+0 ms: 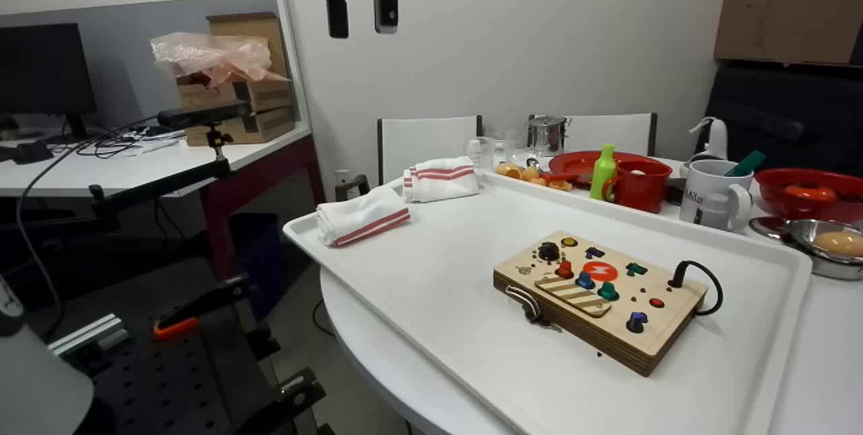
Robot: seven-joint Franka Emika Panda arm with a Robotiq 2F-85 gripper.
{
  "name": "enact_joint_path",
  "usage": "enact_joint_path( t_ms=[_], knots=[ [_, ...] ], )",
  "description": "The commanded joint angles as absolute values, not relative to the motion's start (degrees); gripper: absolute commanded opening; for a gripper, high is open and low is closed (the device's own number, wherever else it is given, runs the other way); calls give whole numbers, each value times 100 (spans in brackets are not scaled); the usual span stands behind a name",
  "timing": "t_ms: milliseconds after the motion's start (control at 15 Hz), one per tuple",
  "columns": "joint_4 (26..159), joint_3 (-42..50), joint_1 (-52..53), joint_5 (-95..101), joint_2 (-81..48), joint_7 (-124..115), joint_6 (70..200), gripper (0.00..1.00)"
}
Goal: Wipe the table with the white towel.
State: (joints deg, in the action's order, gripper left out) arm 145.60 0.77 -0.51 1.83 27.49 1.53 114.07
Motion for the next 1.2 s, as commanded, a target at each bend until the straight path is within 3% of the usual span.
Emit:
enact_joint_path(
  t_ms=[0, 1133],
  knots=[
    [14552, 76, -51, 181, 2748, 152, 11397, 100],
    [14276, -912, 706, -1034, 1425, -1430, 12556, 100]
  ],
)
